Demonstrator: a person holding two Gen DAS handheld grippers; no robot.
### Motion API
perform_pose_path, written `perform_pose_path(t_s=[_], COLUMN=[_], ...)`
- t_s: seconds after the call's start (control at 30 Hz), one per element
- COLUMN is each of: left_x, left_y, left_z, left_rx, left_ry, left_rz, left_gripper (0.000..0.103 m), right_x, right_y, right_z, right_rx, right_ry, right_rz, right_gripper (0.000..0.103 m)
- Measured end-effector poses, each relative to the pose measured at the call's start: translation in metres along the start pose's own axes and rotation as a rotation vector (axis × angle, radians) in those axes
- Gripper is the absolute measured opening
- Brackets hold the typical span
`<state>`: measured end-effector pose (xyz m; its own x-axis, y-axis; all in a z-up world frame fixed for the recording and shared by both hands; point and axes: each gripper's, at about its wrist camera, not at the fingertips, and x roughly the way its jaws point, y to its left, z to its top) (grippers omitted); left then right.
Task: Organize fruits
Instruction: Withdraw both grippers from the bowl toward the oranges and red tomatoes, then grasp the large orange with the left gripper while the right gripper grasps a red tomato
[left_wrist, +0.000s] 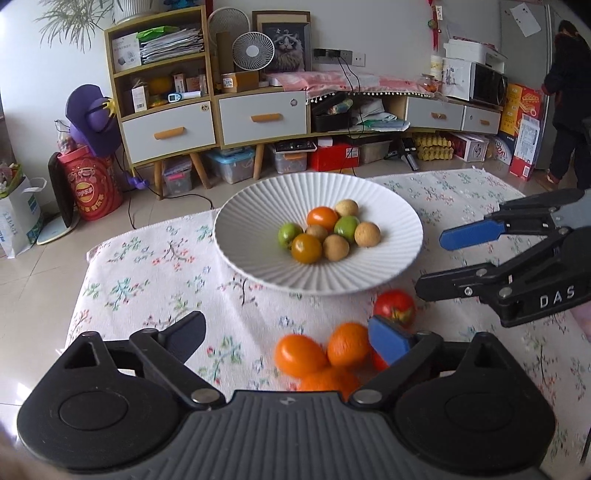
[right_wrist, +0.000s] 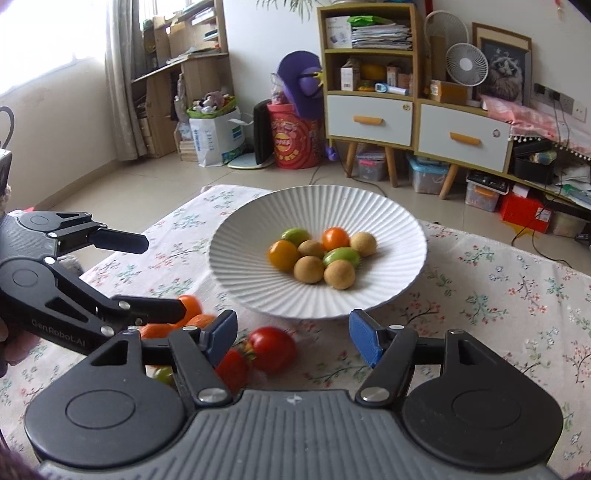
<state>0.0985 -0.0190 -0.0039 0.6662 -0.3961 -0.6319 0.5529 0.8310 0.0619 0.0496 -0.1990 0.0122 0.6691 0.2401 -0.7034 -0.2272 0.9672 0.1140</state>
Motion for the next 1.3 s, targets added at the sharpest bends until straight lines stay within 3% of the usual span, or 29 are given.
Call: perform_pose_path(t_s=[0.3,0.47,0.6,0.77,1.13,1.3], left_x=[-0.019,-0.017,-0.013,-0.01,-0.004,0.0], left_y=[0.001,0.007,0.013,0.015,0.008,0.005], left_z=[-0.017,-0.034,-0.041,-0.043,-0.039,-0.035], left_rx=[-0.012,-0.072,-0.12,-0.189,-0.241,-0.255], left_ry=[-0.025,0.017,0.046,0.071,0.08,0.074], left_rz=[0.016,-0.003,-0.014,-0.06,-0.139,-0.155], left_gripper=[0.1,0.1,0.1,0.097,0.063,0.054], right_x=[-0.004,0.0,0.008,0.013,0.017,0.022], right_y=[0.001,0.004,0.003,0.001,-0.002,-0.003], right_z=[-0.007,-0.016,-0.018,-0.02,-0.017,-0.014], right_rx=[0.027,0.044,0.08,0.139,0.19,0.228], right_ry=[-0.014,0.011,0.045,0.073,0.075,0.079], right_rz=[0.002,-0.015,-0.009,-0.001,0.006,0.015], right_gripper=[0.076,0.077,0.076,0.066,0.051,0.045])
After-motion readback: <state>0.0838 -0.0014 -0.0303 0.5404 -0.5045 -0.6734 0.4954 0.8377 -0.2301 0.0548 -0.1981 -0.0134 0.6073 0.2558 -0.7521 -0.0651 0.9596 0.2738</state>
